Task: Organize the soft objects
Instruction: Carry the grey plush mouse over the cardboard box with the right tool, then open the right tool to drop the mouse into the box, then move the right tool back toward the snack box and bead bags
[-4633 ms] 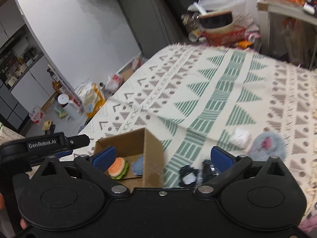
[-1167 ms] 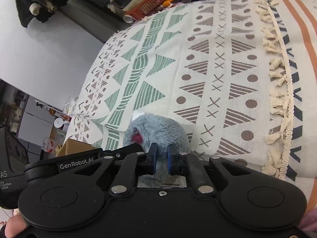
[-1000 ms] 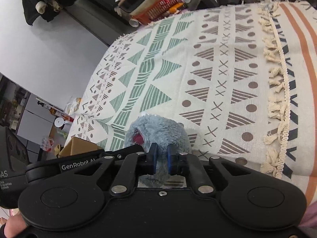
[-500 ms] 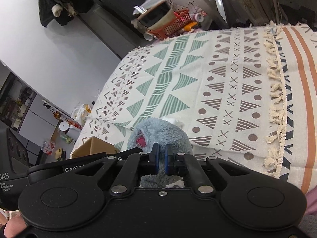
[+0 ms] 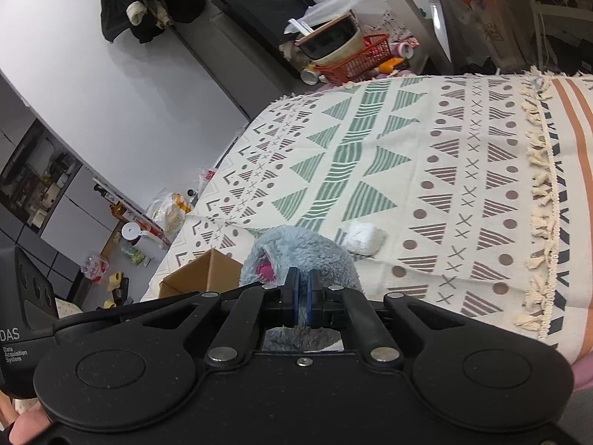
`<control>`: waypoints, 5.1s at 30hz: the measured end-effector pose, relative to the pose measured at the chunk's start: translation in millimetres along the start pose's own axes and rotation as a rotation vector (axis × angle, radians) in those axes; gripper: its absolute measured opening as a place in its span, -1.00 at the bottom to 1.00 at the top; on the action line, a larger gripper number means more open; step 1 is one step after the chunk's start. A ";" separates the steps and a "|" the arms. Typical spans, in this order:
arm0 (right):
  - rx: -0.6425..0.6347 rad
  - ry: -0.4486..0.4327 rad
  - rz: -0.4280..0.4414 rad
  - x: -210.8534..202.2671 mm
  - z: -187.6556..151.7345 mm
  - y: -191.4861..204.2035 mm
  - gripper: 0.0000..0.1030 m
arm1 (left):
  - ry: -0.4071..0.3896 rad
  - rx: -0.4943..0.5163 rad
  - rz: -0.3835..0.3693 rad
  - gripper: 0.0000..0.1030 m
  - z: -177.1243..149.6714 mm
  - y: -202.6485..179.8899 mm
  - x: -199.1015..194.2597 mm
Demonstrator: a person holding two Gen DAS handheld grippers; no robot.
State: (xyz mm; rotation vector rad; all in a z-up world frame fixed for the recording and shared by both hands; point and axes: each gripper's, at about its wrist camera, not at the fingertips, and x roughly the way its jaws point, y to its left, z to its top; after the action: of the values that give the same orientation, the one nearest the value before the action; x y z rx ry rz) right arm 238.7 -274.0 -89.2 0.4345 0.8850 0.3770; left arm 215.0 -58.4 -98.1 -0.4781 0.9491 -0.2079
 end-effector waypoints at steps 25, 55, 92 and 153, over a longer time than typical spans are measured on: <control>-0.110 0.019 0.032 35.0 -20.9 98.5 -0.93 | -0.078 -0.111 -0.005 -0.77 13.3 92.6 -56.4; -0.161 0.201 0.064 123.8 -71.5 177.5 -0.92 | -0.019 -0.275 0.161 -0.77 13.0 209.5 -77.4; -0.196 0.088 -0.002 70.3 -71.0 131.3 0.59 | -0.003 -0.189 0.295 0.06 4.4 174.9 -82.2; -0.074 0.245 -0.216 76.1 -75.0 -22.3 0.95 | 0.116 0.090 0.247 0.06 -13.8 24.5 17.2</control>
State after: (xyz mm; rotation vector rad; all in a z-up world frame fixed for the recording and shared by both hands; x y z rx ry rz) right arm 225.5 -240.5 -192.3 0.2238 1.1407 0.2658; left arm 212.6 -47.5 -129.1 -0.2644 1.0978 -0.0546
